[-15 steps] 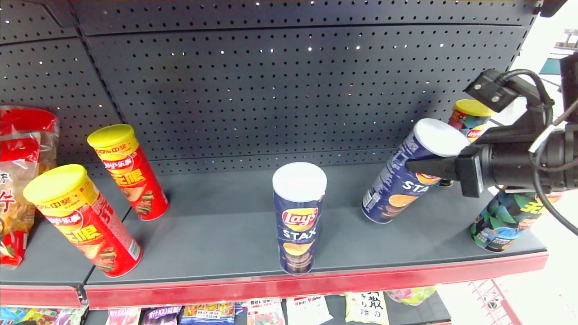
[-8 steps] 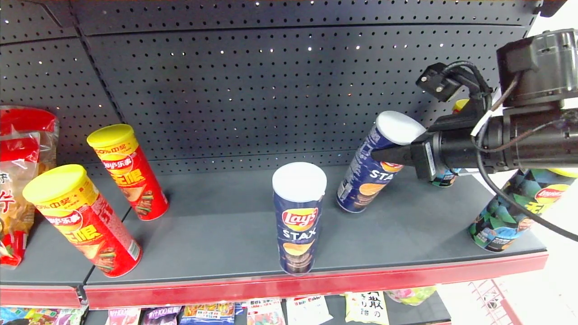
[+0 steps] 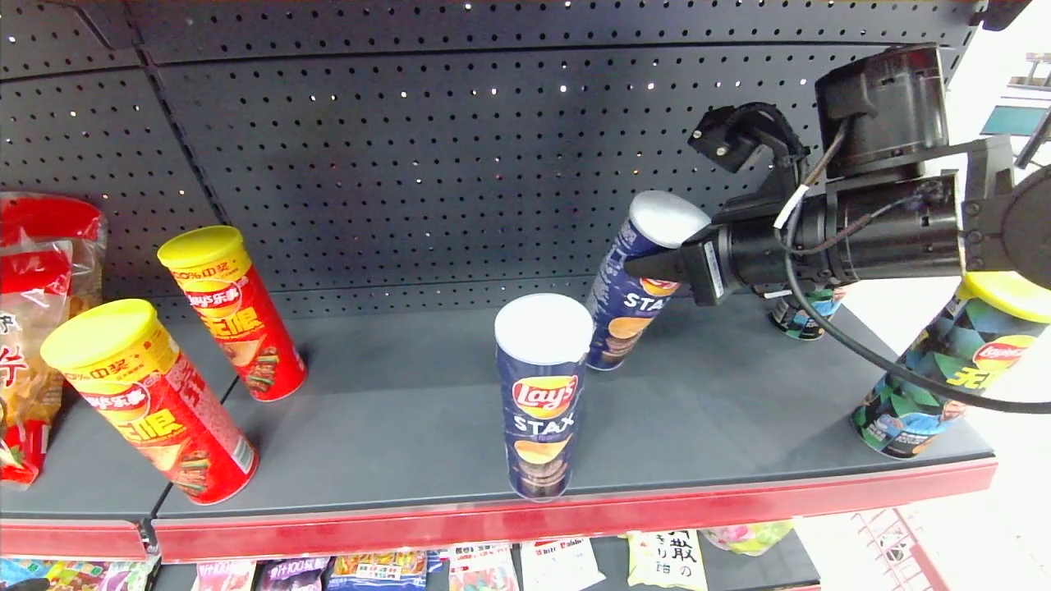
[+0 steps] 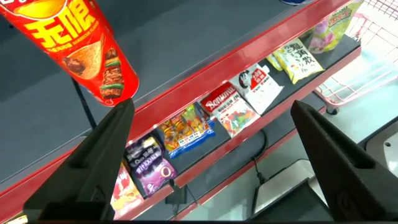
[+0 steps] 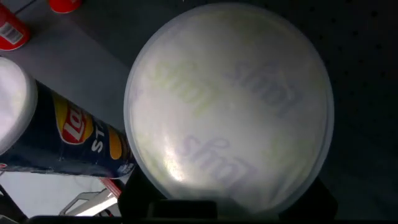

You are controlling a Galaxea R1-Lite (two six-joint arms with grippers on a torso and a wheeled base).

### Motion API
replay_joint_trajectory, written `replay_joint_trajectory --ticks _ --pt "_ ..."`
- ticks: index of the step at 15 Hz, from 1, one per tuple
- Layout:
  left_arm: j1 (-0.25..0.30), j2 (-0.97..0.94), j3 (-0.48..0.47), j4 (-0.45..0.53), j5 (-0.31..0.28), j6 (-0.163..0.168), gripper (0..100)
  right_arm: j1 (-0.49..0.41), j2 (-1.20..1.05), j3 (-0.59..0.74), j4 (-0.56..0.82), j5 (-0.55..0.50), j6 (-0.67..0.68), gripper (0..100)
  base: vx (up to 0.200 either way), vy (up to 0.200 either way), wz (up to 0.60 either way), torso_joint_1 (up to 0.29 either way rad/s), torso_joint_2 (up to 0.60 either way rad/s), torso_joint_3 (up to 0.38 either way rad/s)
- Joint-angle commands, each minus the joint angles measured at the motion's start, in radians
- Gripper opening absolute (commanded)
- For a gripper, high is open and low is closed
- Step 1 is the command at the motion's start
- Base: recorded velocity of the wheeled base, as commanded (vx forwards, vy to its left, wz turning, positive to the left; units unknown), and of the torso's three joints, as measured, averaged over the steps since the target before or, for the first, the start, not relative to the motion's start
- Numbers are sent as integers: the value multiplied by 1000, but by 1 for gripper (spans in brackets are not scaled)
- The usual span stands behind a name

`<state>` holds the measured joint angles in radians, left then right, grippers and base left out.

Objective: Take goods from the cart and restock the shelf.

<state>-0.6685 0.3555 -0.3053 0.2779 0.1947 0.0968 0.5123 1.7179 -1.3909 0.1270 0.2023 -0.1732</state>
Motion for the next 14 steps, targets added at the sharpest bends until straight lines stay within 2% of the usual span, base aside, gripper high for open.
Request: replay_joint_trajectory --ticks 1,14 --pt "0 6 -1 0 2 0 100 17 42 -31 0 0 0 0 0 0 0 0 0 0" --pt "0 2 15 -2 5 -2 100 68 117 -77 0 0 0 0 0 0 0 0 0 0"
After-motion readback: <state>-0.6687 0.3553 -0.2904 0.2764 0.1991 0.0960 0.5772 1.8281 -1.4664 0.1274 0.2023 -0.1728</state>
